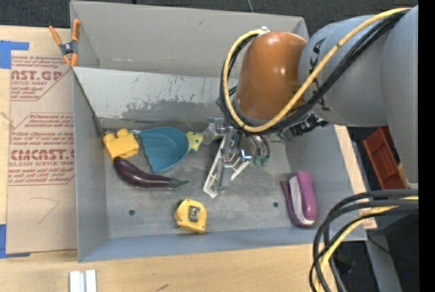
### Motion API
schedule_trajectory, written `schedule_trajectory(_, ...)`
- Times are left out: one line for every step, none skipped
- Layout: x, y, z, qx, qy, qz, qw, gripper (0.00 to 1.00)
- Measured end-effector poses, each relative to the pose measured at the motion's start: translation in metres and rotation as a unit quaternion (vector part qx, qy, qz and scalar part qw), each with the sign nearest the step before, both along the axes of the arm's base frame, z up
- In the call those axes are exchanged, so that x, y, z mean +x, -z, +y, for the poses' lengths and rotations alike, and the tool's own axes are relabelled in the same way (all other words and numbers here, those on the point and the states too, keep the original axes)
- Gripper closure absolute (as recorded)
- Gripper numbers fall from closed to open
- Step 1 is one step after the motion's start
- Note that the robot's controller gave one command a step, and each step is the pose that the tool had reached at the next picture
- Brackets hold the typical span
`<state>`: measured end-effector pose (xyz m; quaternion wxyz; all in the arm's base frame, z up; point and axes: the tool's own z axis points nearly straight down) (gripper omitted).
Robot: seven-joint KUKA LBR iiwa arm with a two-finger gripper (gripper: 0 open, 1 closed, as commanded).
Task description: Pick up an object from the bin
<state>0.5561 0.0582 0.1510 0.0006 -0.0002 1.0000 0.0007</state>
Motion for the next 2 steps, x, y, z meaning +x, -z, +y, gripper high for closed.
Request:
schedule_trajectory(0.011, 0.025, -0.044, 0.001, -0.003, -0.0007, 1.0, 0.0)
schedule_trajectory(0.042, 0.072, -0.024, 0.003, 0.068, -0.009, 0.9977, 1.0)
